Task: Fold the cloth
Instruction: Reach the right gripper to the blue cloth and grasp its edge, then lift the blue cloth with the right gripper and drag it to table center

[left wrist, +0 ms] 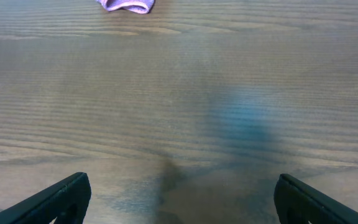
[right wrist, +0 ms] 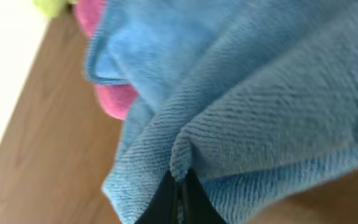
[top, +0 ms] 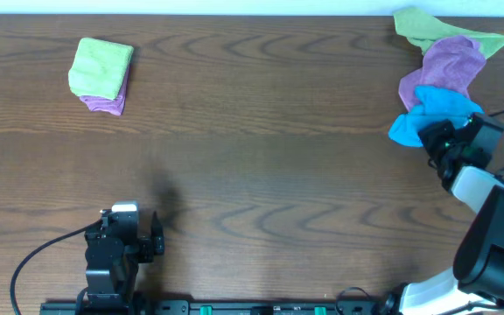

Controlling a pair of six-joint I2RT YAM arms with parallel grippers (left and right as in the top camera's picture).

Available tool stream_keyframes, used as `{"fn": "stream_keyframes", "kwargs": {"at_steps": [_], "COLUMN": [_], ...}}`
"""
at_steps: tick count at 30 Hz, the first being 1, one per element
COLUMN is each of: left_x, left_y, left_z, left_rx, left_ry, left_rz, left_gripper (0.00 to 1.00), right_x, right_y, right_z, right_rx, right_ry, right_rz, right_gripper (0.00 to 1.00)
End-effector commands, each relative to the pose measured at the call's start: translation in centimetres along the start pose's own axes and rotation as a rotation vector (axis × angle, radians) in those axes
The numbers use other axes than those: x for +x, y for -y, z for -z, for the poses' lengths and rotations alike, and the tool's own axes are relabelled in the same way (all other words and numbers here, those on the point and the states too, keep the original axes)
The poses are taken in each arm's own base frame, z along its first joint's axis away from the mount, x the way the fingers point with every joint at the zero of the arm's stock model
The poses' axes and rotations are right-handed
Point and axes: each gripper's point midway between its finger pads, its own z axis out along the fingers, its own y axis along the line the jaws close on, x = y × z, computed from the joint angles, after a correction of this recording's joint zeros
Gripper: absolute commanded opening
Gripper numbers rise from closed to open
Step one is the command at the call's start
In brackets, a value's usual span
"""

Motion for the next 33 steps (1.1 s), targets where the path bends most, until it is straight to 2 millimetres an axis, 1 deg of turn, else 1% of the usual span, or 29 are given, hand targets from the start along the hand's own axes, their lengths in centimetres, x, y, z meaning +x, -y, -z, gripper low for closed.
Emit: {"fn": "stream_keyframes", "kwargs": {"at_steps": [1,4,7,9,10,12,13,14,16,18,20,23,25,27,28,29,31,32,33], "left_x": [0.3,0.3,0.3,0.3,0.3,0.3,0.3,0.3,0.3,0.3,0.3,0.3,0.3,0.3,0.3,0.3,0.3,0.3,0.3], "left_y": [-0.4,-0.4,-0.4,-0.4,-0.4,-0.4,-0.4,-0.4,-0.4,-0.4,-0.4,-0.4,-0.4,-0.4,-0.4,-0.4,-0.4,-0.4,-0.4], "left_z": [-0.1,-0.1,-0.1,-0.1,-0.1,-0.1,-0.1,-0.1,-0.1,-0.1,-0.1,-0.1,-0.1,-0.1,-0.1,-0.1,-0.1,-0.1,-0.1], "left_rx": [-0.022,-0.022,-0.022,-0.022,-0.022,-0.022,-0.022,-0.022,-0.022,-0.022,-0.022,-0.022,-0.022,-0.022,-0.022,-0.022,-0.022,-0.022,-0.022], "left_ry": [-0.005,-0.005,-0.005,-0.005,-0.005,-0.005,-0.005,-0.005,-0.005,-0.005,-0.005,-0.005,-0.005,-0.005,-0.005,-0.005,-0.005,-0.005,-0.005], "left_rz": [-0.004,-0.003,-0.004,-0.003,-0.004,-0.004,-0.003,-0.004,-0.003,-0.004,-0.003,-0.003,-0.003,-0.003,-0.004,-0.003,-0.003,-0.003,-0.003], "left_gripper": [0.95,0.95,0.95,0.95,0.95,0.95,0.95,0.95,0.95,0.95,0.95,0.95,0.95,0.95,0.95,0.95,0.95,0.95,0.95], "right_x": [-0.1,0.3,0.8,1.5,2.2,3.5,4.9,5.8,8.0,10.5,13.6,17.8,20.6,22.1,22.5,22.5,21.8,21.1,20.4], "right_y": [-3.3,-7.0,-11.2,-14.4,-16.5,-19.5,-22.0,-23.2,-25.9,-28.2,-30.5,-32.9,-34.6,-35.6,-35.7,-35.4,-33.4,-31.6,-29.6], "right_z": [0.4,1.6,3.7,5.7,7.0,9.2,11.0,12.0,14.2,16.2,18.3,20.9,23.2,24.6,24.9,24.5,21.5,19.3,17.4], "right_rx": [-0.142,-0.3,-0.443,-0.541,-0.599,-0.68,-0.744,-0.774,-0.844,-0.909,-0.97,-1.04,-1.11,-1.151,-1.16,-1.136,-0.971,-0.836,-0.707], "right_ry": [-0.058,-0.133,-0.183,-0.211,-0.227,-0.249,-0.266,-0.274,-0.299,-0.336,-0.403,-0.498,-0.544,-0.558,-0.562,-0.568,-0.571,-0.559,-0.542], "right_rz": [0.018,0.039,0.087,0.142,0.18,0.24,0.291,0.317,0.375,0.422,0.445,0.473,0.517,0.554,0.567,0.559,0.5,0.458,0.423], "right_gripper": [0.01,0.01,0.01,0.01,0.01,0.01,0.01,0.01,0.01,0.01,0.01,0.01,0.01,0.01,0.01,0.01,0.01,0.01,0.16]}}
